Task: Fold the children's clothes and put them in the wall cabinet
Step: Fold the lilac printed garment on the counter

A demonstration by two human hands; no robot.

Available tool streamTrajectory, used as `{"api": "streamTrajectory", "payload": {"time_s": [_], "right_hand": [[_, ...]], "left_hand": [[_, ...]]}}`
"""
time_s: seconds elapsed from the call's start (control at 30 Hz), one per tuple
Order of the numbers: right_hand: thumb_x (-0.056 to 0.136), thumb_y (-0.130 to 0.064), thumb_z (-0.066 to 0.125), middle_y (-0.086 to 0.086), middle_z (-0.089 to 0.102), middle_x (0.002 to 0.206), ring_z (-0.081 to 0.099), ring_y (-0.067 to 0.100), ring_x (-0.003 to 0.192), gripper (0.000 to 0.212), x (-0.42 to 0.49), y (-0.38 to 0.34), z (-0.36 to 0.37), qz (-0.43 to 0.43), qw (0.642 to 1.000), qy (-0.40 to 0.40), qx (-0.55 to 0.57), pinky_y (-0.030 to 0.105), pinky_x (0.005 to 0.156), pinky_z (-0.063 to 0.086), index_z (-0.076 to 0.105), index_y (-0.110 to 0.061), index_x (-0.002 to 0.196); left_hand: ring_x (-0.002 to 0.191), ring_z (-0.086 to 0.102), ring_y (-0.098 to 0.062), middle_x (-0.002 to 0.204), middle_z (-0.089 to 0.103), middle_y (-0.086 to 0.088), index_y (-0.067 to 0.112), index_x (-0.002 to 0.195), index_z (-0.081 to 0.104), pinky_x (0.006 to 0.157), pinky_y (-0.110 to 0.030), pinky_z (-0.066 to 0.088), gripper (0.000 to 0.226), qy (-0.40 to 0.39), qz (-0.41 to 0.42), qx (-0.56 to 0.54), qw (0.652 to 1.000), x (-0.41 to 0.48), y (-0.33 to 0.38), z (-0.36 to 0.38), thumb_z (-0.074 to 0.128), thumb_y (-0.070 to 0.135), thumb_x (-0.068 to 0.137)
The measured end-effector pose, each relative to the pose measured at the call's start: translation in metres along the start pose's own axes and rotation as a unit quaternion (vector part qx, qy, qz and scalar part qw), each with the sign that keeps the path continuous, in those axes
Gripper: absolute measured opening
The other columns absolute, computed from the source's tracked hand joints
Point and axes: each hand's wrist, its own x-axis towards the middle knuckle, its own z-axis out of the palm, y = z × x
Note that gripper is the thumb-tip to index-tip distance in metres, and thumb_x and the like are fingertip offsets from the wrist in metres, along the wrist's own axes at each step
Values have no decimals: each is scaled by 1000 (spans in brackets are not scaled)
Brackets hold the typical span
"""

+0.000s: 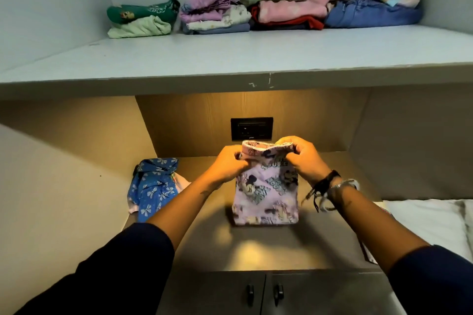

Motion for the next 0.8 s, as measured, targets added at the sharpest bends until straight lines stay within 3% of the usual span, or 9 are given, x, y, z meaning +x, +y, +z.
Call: {"api": "streamTrajectory", "payload": {"time_s": [0.07, 0.17, 0.3, 0.4, 0.47, 0.53, 0.63, 0.7, 0.8], "right_hand": [[78, 22, 37, 12, 62, 100, 58, 21, 94, 42, 11, 0, -6, -28, 999, 4, -27, 21, 80, 50, 61, -7, 97], [83, 19, 42, 5, 65, 101, 61, 5, 94, 43, -1, 3, -12, -50, 998, -20, -42, 18, 82, 47, 60, -18, 97], [87, 11, 47, -7, 63, 104, 58, -5, 93, 36, -63, 43, -4, -3, 982, -134, -133, 15, 81, 44, 56, -21, 102], [95, -8, 45, -9, 61, 117, 59, 1, 101, 30, -124, 88, 10, 98, 960, -210, -159, 16, 80, 46, 48, -36, 106], [97, -17, 47, -10, 62, 117, 60, -2, 98, 22, -148, 101, 17, 116, 963, -201, -138, 17, 80, 49, 46, -38, 105], [97, -21, 51, -6, 66, 111, 64, 1, 95, 12, -148, 102, 20, 125, 973, -167, -96, 23, 79, 54, 49, -30, 105], [96, -26, 52, -3, 63, 77, 58, 6, 60, 7, -126, 96, 26, 141, 978, -126, -94, 27, 55, 49, 47, -31, 95], [95, -28, 52, -2, 55, 66, 49, 8, 50, 8, -107, 97, 33, 153, 975, -108, -116, 30, 48, 43, 46, -31, 91], [96, -27, 51, 2, 64, 77, 59, 14, 60, 7, -88, 106, 45, 208, 960, -81, -167, 35, 54, 50, 45, -24, 97]], "left_hand": [[97, 67, -20, 112, 69, -11, 8, 114, 66, 72, -20, 57, 37, 55, 31, 7, 998, 11, 1, 7, 59, -8, 81], [100, 65, -18, 112, 67, -7, 12, 113, 62, 79, -24, 53, 27, 67, 50, 31, 996, 4, -10, 19, 65, 7, 87], [115, 56, -3, 130, 59, 5, 22, 128, 54, 91, -9, 44, 36, -42, -12, 30, 999, -44, -62, 43, 61, 20, 92], [105, 63, -8, 124, 65, 0, 33, 123, 52, 91, -28, 53, 35, -107, -103, 73, 986, -84, -108, 69, 54, 19, 91], [87, 66, -11, 109, 69, -1, 36, 108, 52, 76, -32, 54, 27, -97, -125, 74, 985, -100, -123, 80, 52, 16, 90], [91, 67, 0, 106, 70, 16, 40, 105, 54, 75, -21, 55, 22, -79, -123, 35, 989, -107, -124, 83, 56, 23, 92], [94, 66, 7, 104, 69, 23, 46, 101, 58, 76, -20, 57, 15, -36, -115, -5, 993, -106, -120, 83, 59, 35, 91], [91, 69, -2, 103, 71, 12, 41, 101, 59, 75, -28, 60, 11, 5, -133, -12, 991, -99, -120, 83, 60, 35, 92], [81, 67, -27, 90, 69, -7, 18, 92, 58, 67, -34, 52, 12, 66, -184, 27, 980, -87, -119, 85, 63, 29, 90]]}}
